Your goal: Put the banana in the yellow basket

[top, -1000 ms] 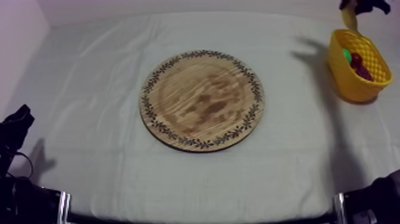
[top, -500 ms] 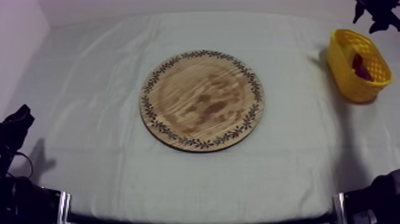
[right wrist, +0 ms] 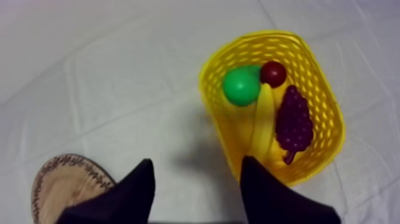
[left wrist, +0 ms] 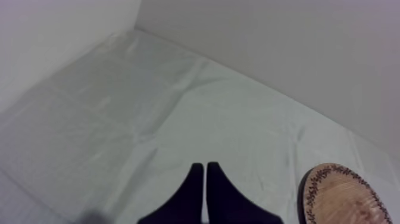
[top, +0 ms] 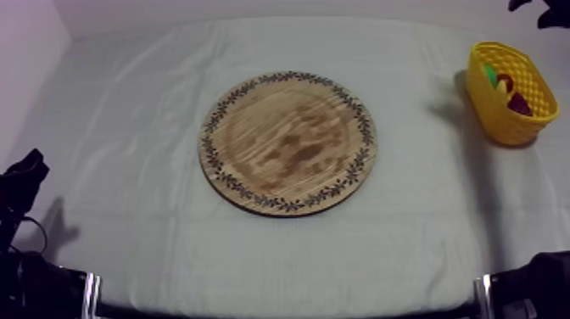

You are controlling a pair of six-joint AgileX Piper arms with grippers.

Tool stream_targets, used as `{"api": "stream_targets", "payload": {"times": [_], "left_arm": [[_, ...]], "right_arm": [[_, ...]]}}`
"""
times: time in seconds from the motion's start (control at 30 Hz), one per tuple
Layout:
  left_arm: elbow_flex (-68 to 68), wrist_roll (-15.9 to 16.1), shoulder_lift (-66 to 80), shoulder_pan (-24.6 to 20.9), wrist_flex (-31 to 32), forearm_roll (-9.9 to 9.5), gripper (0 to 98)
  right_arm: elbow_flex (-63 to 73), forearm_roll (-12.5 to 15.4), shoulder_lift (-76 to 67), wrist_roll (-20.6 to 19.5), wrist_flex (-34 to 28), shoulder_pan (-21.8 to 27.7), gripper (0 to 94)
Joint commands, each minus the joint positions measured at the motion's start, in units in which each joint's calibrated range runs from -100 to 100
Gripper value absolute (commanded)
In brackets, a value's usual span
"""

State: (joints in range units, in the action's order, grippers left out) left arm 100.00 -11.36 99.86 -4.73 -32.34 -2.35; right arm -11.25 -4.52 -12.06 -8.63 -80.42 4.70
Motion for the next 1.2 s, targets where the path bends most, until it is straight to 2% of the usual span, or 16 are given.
{"api": "stream_targets", "payload": {"times": [0.0,0.33,0.53,0.67,0.83,1.03,1.17], "left_arm": [[0.0,0.01,-0.04,-0.01,0.0,-0.02,0.1],[0.0,0.0,-0.04,-0.01,0.0,-0.02,0.1],[0.0,0.01,-0.04,-0.01,0.0,-0.02,0.1],[0.0,0.01,-0.04,-0.01,0.0,-0.02,0.1],[0.0,0.01,-0.04,-0.01,0.0,-0.02,0.1],[0.0,0.01,-0.04,-0.01,0.0,-0.02,0.1],[0.0,0.01,-0.04,-0.01,0.0,-0.02,0.1]], "right_arm": [[-3.16,0.28,-8.97,0.38,0.95,-0.37,42.3],[-17.3,2.21,-27.54,1.88,8.19,-2.65,20.0],[-29.84,4.23,-40.48,3.78,16.49,-3.94,4.3],[-40.13,4.35,-48.35,4.49,21.49,-4.71,1.2],[-53.2,2.71,-55.63,4.37,27.65,-5.12,0.4],[-67.42,2.22,-63.37,5.96,32.28,-4.92,0.2],[-74.38,2.91,-67.92,7.83,34.49,-4.9,0.2]]}}
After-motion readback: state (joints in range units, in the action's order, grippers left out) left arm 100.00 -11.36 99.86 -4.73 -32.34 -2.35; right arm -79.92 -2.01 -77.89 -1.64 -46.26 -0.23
